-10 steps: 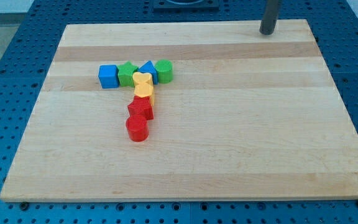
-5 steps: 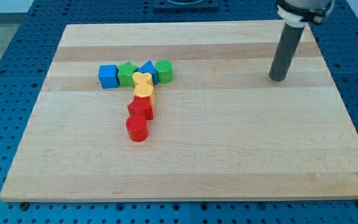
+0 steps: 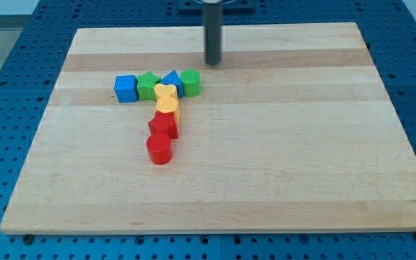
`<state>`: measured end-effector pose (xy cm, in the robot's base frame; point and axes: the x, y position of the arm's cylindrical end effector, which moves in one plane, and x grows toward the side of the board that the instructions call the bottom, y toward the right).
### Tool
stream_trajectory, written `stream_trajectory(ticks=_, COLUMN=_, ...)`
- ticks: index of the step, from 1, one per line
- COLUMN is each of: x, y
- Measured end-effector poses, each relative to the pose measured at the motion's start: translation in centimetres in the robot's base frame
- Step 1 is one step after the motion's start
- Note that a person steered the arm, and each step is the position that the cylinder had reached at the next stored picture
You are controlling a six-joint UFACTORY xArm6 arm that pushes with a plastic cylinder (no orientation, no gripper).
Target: Point your arm at the green circle
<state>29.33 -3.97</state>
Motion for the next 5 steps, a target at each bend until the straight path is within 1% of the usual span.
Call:
stream_trajectory(ticks=1, x=1.0, y=-2.6)
stream_trajectory(ticks=3, x=3.3, y=-2.7)
stream_trajectory(ticks=4, x=3.3, y=-2.6)
stream_trajectory(ticks=5, x=3.4, y=-1.4)
